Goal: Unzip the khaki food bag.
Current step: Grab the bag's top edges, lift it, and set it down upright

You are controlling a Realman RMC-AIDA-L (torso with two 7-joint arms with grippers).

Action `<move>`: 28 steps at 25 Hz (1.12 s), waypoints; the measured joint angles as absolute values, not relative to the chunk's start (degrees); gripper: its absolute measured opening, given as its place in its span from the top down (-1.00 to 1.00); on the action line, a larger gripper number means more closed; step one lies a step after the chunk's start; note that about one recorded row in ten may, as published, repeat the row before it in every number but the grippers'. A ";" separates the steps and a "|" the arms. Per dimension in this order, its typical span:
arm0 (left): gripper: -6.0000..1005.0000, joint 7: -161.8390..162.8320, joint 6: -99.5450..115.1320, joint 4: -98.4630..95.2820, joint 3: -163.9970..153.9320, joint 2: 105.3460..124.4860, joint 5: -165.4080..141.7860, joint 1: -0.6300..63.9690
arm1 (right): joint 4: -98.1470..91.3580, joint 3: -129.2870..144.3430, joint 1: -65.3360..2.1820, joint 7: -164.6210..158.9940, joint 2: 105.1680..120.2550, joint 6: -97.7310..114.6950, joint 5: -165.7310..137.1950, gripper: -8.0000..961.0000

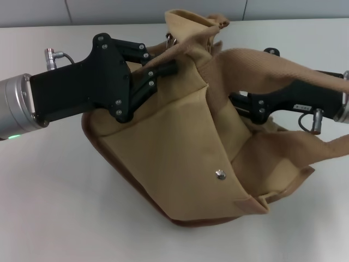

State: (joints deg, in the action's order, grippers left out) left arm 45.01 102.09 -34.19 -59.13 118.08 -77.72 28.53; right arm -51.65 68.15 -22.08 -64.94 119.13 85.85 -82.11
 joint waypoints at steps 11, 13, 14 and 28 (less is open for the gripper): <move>0.87 45.08 102.61 -34.63 -59.34 117.95 -77.96 28.53 | -50.91 68.54 -25.42 -68.89 119.30 85.58 -86.43 -0.03; 0.87 45.08 102.90 -34.63 -59.35 118.02 -77.96 28.53 | -50.89 68.91 -25.57 -68.90 119.41 85.36 -86.42 -0.07; 0.87 45.06 103.12 -34.63 -59.42 118.06 -77.96 28.53 | -50.91 69.75 -25.66 -69.21 119.47 84.30 -86.24 -0.06; 0.87 44.58 104.54 -34.72 -59.10 118.34 -78.06 27.50 | -52.71 76.17 -24.42 -67.86 119.71 77.35 -82.49 0.83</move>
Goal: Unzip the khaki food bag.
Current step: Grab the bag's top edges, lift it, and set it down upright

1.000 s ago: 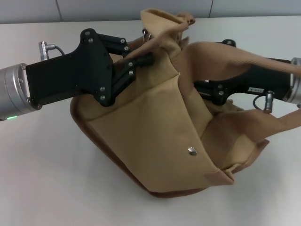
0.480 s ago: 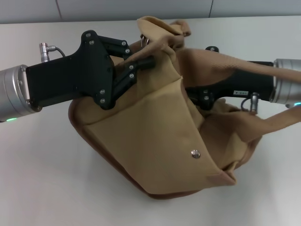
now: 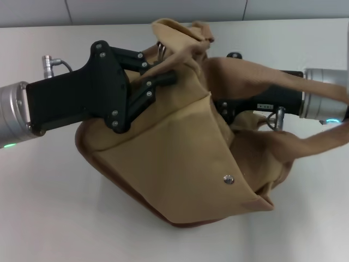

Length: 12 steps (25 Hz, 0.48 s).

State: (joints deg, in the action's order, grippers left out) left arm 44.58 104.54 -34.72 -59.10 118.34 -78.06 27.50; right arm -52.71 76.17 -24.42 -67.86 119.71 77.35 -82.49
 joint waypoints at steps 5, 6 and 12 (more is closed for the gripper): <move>0.87 44.49 104.84 -34.72 -58.95 118.40 -77.71 26.60 | -53.21 75.00 -21.96 -66.05 119.54 79.87 -78.85 0.94; 0.87 44.48 104.90 -34.72 -58.90 118.40 -77.64 26.48 | -53.19 74.52 -21.72 -65.92 119.48 80.33 -78.77 0.95; 0.87 44.47 104.91 -34.72 -58.55 118.39 -77.56 26.18 | -52.93 72.86 -20.18 -65.20 119.43 81.73 -78.63 0.98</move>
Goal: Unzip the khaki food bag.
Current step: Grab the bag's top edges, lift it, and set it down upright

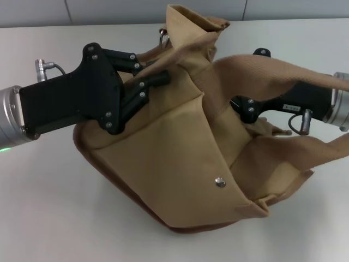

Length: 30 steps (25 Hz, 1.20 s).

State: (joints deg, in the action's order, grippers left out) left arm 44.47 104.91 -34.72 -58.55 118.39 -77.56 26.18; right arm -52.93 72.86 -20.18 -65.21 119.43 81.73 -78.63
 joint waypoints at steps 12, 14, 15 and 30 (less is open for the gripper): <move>0.87 44.46 104.55 -34.52 -57.32 118.56 -77.01 25.89 | -53.57 68.30 -19.06 -65.50 119.15 87.45 -86.98 0.98; 0.87 44.40 104.49 -34.44 -57.27 118.62 -76.57 25.89 | -53.81 66.42 -19.01 -65.53 119.10 89.54 -89.63 0.98; 0.87 44.40 104.49 -34.44 -57.27 118.62 -76.57 25.89 | -53.81 66.42 -19.01 -65.53 119.10 89.54 -89.63 0.98; 0.87 44.26 104.23 -34.19 -57.30 118.65 -74.34 25.58 | -59.18 54.48 -16.50 -65.90 119.09 102.91 -105.92 0.98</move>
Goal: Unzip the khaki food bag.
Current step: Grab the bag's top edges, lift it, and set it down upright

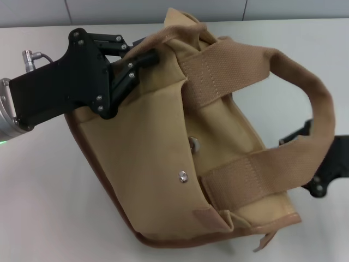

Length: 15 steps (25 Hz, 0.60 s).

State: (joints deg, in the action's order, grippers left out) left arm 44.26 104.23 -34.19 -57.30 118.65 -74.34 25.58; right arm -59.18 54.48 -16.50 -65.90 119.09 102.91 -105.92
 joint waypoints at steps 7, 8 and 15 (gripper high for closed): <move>0.87 43.89 104.11 -34.19 -57.31 118.65 -73.59 25.49 | -59.52 50.74 -15.68 -66.72 119.09 105.99 -113.34 0.98; 0.87 43.89 104.09 -34.19 -57.28 118.65 -73.53 25.49 | -59.49 50.53 -15.63 -67.10 119.09 106.06 -114.29 0.98; 0.87 43.86 104.05 -34.19 -57.21 118.65 -73.48 25.45 | -58.74 44.50 -16.26 -75.15 119.11 106.11 -115.18 0.93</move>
State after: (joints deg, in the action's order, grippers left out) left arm 43.86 104.05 -34.19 -57.21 118.65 -73.48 25.45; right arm -58.74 44.50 -16.26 -75.15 119.11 106.11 -115.18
